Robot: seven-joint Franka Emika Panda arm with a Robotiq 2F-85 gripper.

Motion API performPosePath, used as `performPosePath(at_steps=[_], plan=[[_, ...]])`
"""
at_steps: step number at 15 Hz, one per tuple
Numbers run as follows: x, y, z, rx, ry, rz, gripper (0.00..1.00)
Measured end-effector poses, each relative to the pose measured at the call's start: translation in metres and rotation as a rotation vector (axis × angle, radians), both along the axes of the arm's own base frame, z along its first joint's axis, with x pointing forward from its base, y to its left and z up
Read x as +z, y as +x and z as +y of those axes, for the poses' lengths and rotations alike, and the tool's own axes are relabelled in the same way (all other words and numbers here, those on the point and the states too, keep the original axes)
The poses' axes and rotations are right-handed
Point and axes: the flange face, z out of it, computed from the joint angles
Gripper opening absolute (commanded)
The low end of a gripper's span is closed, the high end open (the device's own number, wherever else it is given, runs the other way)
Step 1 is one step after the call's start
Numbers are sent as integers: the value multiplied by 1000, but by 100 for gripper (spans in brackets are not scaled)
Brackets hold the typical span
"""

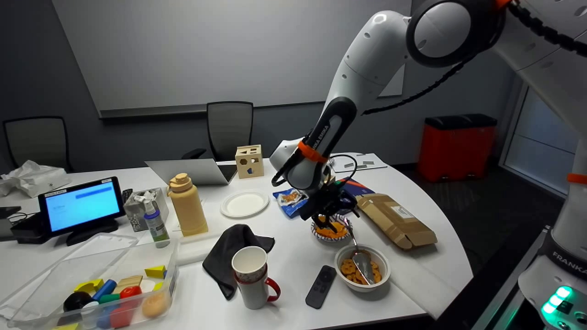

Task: Stir the contents in the white bowl

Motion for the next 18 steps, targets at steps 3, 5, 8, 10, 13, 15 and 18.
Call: performPosePath(at_steps=[3,5,8,10,13,15,18], plan=[[-7,1,-14,-23,-33,-4,100],[-12,0,-21,-34,-56,6,100],[-19,-6,-25,-43,-91,31,100],[-24,-11,-25,-39,-109,44,100],[-29,-16,-23,-28,-139,58,90],[-29,-18,-21,-22,-154,58,66],[-30,-19,-20,-17,-163,52,41]])
